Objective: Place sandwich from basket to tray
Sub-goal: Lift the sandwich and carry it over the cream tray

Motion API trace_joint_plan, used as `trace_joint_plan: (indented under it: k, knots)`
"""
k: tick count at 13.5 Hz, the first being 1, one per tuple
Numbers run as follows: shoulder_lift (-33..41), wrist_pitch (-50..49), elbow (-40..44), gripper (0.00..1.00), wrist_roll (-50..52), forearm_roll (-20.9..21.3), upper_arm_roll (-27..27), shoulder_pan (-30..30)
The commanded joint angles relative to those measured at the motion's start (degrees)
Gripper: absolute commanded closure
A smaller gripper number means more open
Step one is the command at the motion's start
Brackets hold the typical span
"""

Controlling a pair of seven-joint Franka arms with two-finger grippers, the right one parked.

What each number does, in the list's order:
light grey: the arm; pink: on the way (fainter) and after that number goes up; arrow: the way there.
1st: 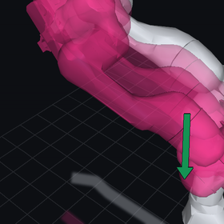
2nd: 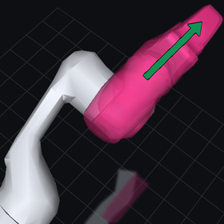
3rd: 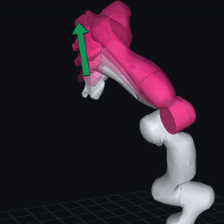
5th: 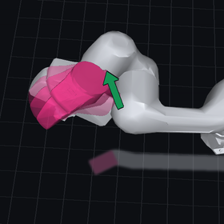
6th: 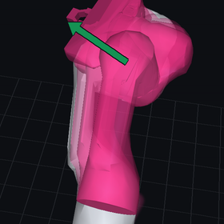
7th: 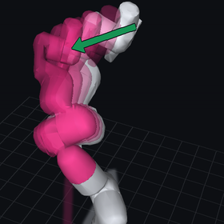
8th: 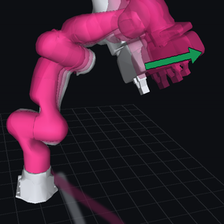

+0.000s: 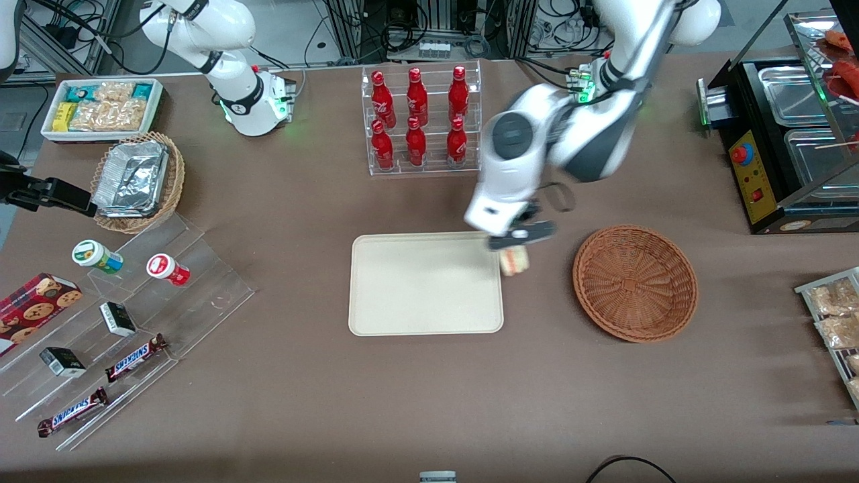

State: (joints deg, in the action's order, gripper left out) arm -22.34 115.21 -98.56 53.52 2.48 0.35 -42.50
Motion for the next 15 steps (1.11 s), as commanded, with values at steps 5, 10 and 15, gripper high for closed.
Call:
trace_joint_plan:
  k: [5, 10, 15]
  knots:
    - [-16.1, 8.4, 13.2, 0.88, -0.3, 0.6, 1.0, -7.7]
    - [-19.2, 18.5, 13.1, 0.91, -4.8, 1.1, 1.1, -7.6]
    - [-21.2, 18.3, 13.7, 0.9, -6.1, 1.3, 1.2, -7.7]
